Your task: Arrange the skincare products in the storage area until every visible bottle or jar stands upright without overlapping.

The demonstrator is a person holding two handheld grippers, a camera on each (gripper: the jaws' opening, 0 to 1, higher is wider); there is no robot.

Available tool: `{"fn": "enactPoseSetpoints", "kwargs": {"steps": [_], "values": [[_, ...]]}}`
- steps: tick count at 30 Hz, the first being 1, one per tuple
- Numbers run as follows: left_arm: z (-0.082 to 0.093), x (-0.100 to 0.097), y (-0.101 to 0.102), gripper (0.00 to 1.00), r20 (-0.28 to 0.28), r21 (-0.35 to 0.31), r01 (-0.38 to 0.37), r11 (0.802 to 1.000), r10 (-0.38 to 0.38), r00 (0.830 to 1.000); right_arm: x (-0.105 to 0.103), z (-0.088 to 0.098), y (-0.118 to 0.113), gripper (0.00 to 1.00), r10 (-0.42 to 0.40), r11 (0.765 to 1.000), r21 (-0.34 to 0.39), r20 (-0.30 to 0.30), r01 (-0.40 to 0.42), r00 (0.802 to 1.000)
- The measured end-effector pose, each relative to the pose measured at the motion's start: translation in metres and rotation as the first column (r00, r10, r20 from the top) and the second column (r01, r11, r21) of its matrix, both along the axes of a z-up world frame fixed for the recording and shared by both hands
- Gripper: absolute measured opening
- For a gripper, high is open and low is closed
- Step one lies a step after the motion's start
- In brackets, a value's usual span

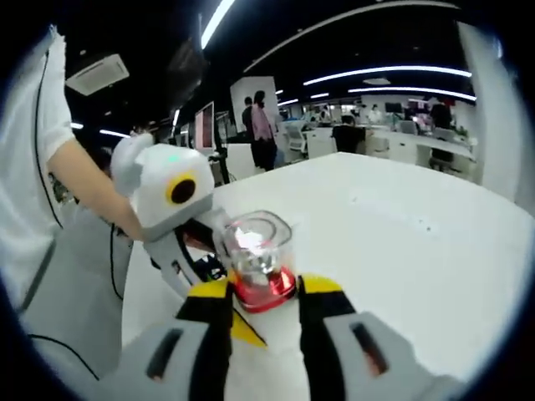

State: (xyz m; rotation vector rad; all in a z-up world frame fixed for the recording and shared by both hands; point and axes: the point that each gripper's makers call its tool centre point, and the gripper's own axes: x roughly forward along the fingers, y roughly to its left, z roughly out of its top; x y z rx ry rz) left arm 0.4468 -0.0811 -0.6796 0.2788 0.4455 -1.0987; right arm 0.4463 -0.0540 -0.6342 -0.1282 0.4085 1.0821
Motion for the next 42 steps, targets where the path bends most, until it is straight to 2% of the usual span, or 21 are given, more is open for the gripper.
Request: {"fn": "enactPoseSetpoints", "kwargs": {"steps": [6, 19, 25, 31, 42], "values": [[0.002, 0.013, 0.004, 0.28, 0.002, -0.013, -0.022, 1.0, 0.022, 1.0, 0.012, 0.0, 0.004, 0.3, 0.016, 1.0, -0.007, 0.012, -0.016, 1.0], [0.006, 0.013, 0.004, 0.29, -0.004, -0.016, -0.029, 0.999, 0.028, 1.0, 0.018, 0.0, 0.006, 0.31, 0.002, 1.0, 0.018, 0.017, -0.002, 1.0], [0.006, 0.009, 0.003, 0.34, -0.003, -0.01, -0.02, 1.0, 0.02, 1.0, 0.015, -0.003, 0.009, 0.37, -0.004, 1.0, 0.005, 0.014, 0.004, 1.0], [0.008, 0.004, 0.008, 0.39, -0.002, -0.014, -0.027, 1.0, 0.027, 1.0, 0.012, 0.003, 0.005, 0.45, -0.057, 0.997, 0.046, 0.004, 0.056, 0.998], [0.014, -0.007, 0.039, 0.58, -0.003, -0.014, -0.09, 0.996, 0.09, 0.996, -0.008, 0.004, -0.003, 0.63, -0.149, 0.986, 0.071, -0.028, 0.151, 0.988]]}}
